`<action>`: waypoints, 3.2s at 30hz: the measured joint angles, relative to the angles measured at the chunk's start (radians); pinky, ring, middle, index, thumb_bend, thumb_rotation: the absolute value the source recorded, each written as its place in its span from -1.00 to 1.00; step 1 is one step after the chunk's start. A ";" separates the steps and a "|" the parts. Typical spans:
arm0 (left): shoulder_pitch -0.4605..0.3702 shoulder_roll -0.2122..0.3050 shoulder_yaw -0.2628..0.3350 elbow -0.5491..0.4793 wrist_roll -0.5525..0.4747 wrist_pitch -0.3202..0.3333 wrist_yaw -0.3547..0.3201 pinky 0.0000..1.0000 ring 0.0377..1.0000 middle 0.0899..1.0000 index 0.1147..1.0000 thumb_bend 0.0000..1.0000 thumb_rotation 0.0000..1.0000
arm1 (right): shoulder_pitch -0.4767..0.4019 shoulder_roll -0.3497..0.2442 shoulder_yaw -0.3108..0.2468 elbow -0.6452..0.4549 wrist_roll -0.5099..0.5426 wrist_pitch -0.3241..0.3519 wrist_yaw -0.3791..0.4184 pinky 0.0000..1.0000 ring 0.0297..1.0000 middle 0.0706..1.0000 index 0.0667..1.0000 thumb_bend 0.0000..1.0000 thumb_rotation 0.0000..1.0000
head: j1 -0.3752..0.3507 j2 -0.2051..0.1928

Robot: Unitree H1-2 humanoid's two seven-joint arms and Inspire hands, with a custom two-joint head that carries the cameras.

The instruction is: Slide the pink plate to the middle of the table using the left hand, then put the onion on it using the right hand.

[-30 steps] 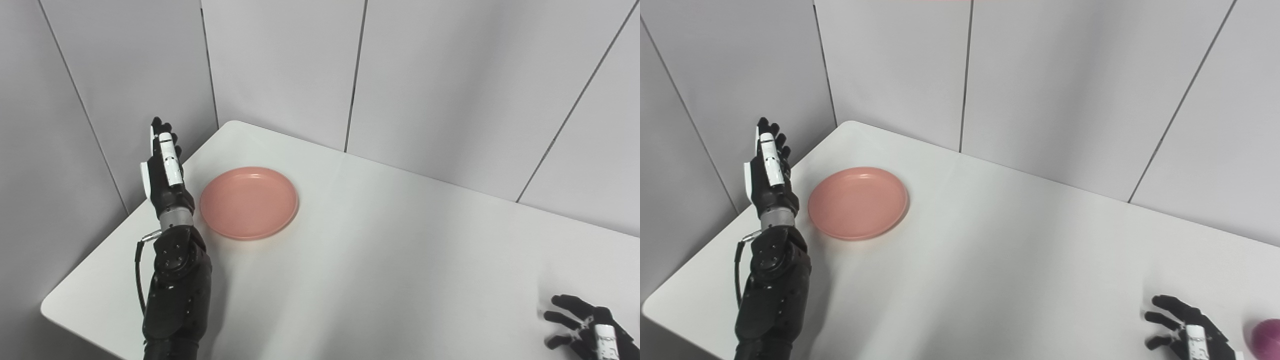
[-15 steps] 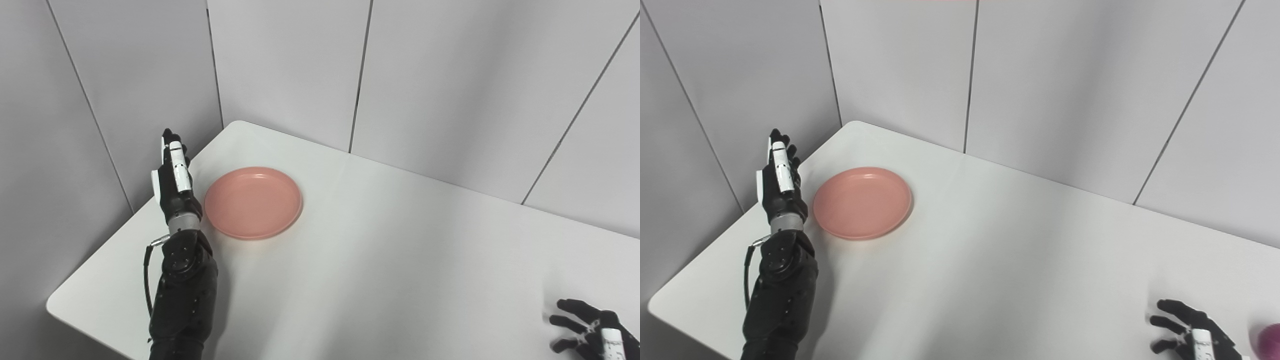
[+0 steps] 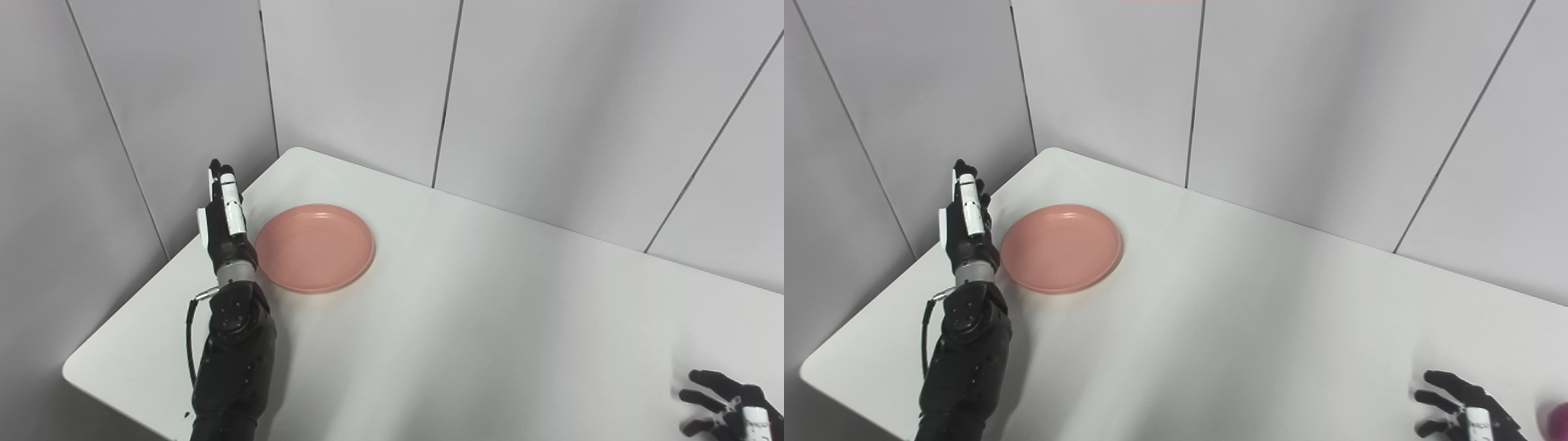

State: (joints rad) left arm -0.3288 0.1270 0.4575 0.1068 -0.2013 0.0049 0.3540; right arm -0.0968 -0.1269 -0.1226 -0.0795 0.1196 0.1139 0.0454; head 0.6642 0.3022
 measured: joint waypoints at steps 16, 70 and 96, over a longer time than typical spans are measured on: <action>0.000 0.000 -0.017 0.001 -0.007 0.040 0.000 1.00 0.99 1.00 0.98 -0.29 1.00 | 0.000 -0.003 0.000 0.000 0.011 0.000 0.002 -0.45 0.09 0.24 0.06 0.81 0.58 | -0.002 0.005; 0.021 0.005 0.008 0.051 -0.090 0.076 -0.018 0.91 0.90 0.88 0.81 -0.32 1.00 | 0.007 -0.024 -0.006 -0.004 0.022 0.003 0.019 -0.41 0.09 0.23 0.05 0.85 0.61 | 0.018 0.029; -0.075 0.073 -0.045 0.264 -0.168 0.015 -0.226 0.85 0.87 0.86 0.80 -0.29 1.00 | 0.011 -0.019 -0.007 -0.008 0.010 0.004 0.010 -0.44 0.15 0.29 0.07 0.79 0.62 | -0.012 0.040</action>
State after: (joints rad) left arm -0.4034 0.2004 0.4128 0.3706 -0.3692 0.0196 0.1280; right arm -0.0858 -0.1462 -0.1293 -0.0878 0.1295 0.1174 0.0556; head 0.6519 0.3421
